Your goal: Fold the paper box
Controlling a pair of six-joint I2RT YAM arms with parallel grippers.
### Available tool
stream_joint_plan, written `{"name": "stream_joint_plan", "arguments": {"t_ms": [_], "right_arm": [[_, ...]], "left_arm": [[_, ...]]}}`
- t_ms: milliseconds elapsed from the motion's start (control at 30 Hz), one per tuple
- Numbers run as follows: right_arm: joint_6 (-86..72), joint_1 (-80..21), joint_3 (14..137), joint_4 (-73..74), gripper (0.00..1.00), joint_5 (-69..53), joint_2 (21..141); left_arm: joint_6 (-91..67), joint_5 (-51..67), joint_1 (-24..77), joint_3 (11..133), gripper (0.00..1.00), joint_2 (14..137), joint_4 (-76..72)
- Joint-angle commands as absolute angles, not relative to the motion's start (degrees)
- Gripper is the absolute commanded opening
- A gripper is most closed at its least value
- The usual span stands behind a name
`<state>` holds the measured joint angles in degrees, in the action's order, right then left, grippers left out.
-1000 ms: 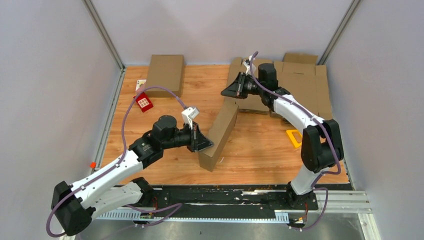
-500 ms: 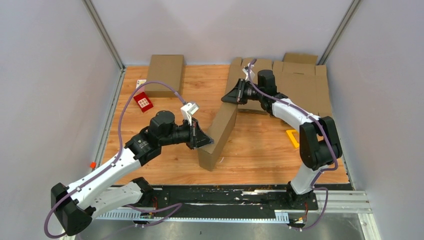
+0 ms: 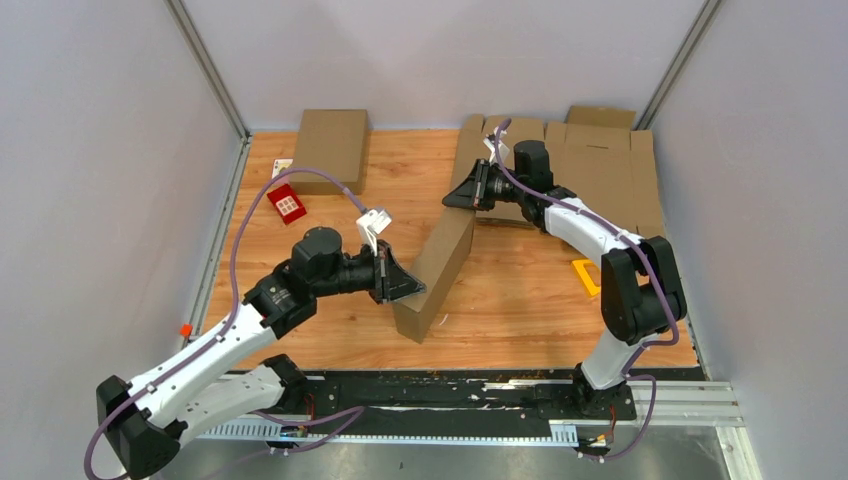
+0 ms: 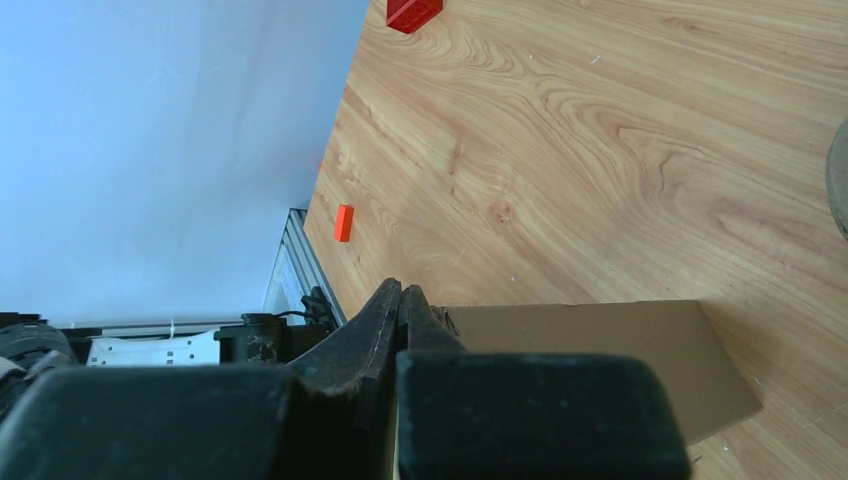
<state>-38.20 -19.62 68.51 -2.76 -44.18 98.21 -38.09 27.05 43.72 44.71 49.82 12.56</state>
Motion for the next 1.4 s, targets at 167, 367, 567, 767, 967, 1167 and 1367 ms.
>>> {"name": "stream_joint_plan", "arguments": {"t_ms": [167, 367, 567, 767, 967, 1167, 1367], "right_arm": [[-35.3, -19.5, 67.8, 1.5, 0.0, -42.3, 98.1], [-35.2, -19.5, 67.8, 1.6, 0.0, -42.3, 97.7], [-35.3, -19.5, 68.0, 1.6, 0.0, -42.6, 97.8], [-35.1, -19.5, 67.9, 1.5, 0.0, -42.8, 97.8], [-34.8, -19.5, 68.3, 1.4, 0.0, -43.2, 96.7], [-32.1, -19.5, 71.4, 5.7, 0.0, -41.6, 93.6], [-28.2, -19.2, 74.3, 10.1, 0.01, -39.1, 88.1]], "left_arm": [[-44.3, 27.6, 43.7, 25.1, 0.0, 49.2, -2.3], [-41.1, 26.4, 43.7, 33.3, 0.0, 47.5, 6.3], [-37.5, 25.7, 43.7, 44.6, 0.0, 46.8, 12.9], [-39.8, 25.5, 43.7, 34.9, 0.0, 48.6, 7.5], [-43.6, 24.5, 43.7, 25.7, 0.0, 47.9, 0.4], [-39.8, 20.6, 43.6, 33.1, 0.0, 45.2, 5.8], [-28.3, 8.3, 43.1, 47.9, 0.03, 46.1, 19.4]]}}
